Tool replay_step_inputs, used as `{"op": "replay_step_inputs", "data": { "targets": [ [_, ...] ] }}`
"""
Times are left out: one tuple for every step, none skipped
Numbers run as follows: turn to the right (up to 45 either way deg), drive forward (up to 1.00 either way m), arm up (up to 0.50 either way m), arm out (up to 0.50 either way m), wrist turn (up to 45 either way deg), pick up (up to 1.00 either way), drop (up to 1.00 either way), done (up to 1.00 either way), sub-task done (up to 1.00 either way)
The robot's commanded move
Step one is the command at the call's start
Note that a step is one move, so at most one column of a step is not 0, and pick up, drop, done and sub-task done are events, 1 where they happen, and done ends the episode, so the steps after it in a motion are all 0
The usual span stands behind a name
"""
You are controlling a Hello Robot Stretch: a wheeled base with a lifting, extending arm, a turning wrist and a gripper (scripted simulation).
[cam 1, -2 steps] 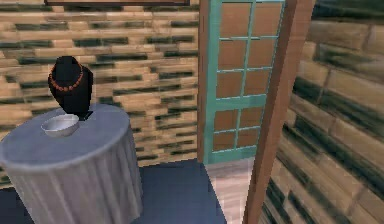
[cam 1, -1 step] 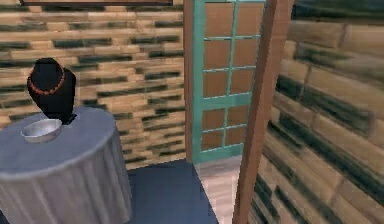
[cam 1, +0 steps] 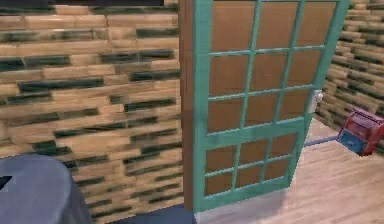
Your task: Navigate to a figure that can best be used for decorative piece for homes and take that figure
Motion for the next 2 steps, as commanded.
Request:
{"op": "replay_step_inputs", "data": {
  "targets": [
    [9.0, 0.0, 0.0, 0.0, 0.0, 0.0, 0.0, 0.0, 0.0],
    [0.0, 0.35, 0.0, 0.0, 0.0, 0.0, 0.0, 0.0, 0.0]
  ]
}}
